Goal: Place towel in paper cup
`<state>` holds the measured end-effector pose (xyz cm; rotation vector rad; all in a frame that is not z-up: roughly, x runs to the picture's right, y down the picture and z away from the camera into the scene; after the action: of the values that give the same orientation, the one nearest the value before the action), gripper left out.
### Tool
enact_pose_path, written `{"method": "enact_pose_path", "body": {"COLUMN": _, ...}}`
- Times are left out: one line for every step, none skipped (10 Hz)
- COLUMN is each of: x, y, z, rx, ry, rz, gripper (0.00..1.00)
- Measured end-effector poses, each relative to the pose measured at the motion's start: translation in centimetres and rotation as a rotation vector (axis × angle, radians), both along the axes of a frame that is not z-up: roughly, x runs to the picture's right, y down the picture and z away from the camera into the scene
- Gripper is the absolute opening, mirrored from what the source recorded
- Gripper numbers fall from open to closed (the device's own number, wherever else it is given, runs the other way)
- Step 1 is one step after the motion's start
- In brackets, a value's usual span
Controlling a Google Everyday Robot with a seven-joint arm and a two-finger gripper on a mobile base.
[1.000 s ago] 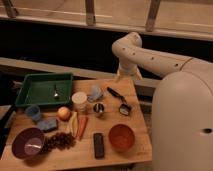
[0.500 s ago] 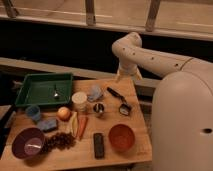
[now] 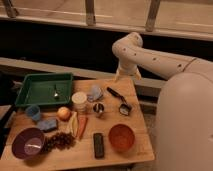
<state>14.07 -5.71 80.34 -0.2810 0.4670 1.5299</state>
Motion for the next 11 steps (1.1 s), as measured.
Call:
{"method": "enact_pose_path", "body": {"x": -1.6, "y": -0.4, "z": -0.1, "rx": 0.014, "ry": -0.032, "rz": -0.012, "gripper": 0.8}}
{"method": "enact_pose_path", "body": {"x": -4.1, "y": -0.8, "z": -0.1, "rx": 0.021, "ry": -0.08, "rz": -0.023, "gripper": 0.8}}
{"method": "enact_pose_path", "body": {"x": -6.6, "y": -1.1, "z": -0.2, "rx": 0.025, "ry": -0.132, "rz": -0.03, "gripper": 0.8}}
{"method": "enact_pose_path", "body": {"x": -8.2, "y": -1.1, "z": 0.0, "rx": 0.026, "ry": -0.163, "rz": -0.041, "gripper": 0.8}}
{"method": "enact_pose_path", "body": {"x": -10.9, "y": -0.9, "z": 0.1, "rx": 0.019, "ry": -0.221, "rz": -0.055, "gripper": 0.8}}
{"method": "enact_pose_path", "body": {"x": -13.1, "y": -0.6, "z": 0.4, "rx": 0.015, "ry": -0.276, "rz": -0.058, "gripper": 0.8}}
{"method": "enact_pose_path", "body": {"x": -15.3, "y": -0.3, "z": 0.6, "rx": 0.016, "ry": -0.347, "rz": -0.052, "gripper": 0.8}}
{"method": "enact_pose_path", "body": {"x": -16.1, "y": -0.1, "z": 0.9, "rx": 0.02, "ry": -0.383, "rz": -0.053, "gripper": 0.8}}
{"method": "enact_pose_path", "body": {"x": -18.1, "y": 0.5, "z": 1.5, "rx": 0.021, "ry": -0.434, "rz": -0.069, "gripper": 0.8}}
{"method": "enact_pose_path", "body": {"x": -19.5, "y": 0.8, "z": 1.7, "rx": 0.02, "ry": -0.464, "rz": -0.082, "gripper": 0.8}}
{"method": "enact_pose_path", "body": {"x": -19.7, "y": 0.8, "z": 1.6, "rx": 0.018, "ry": -0.468, "rz": -0.081, "gripper": 0.8}}
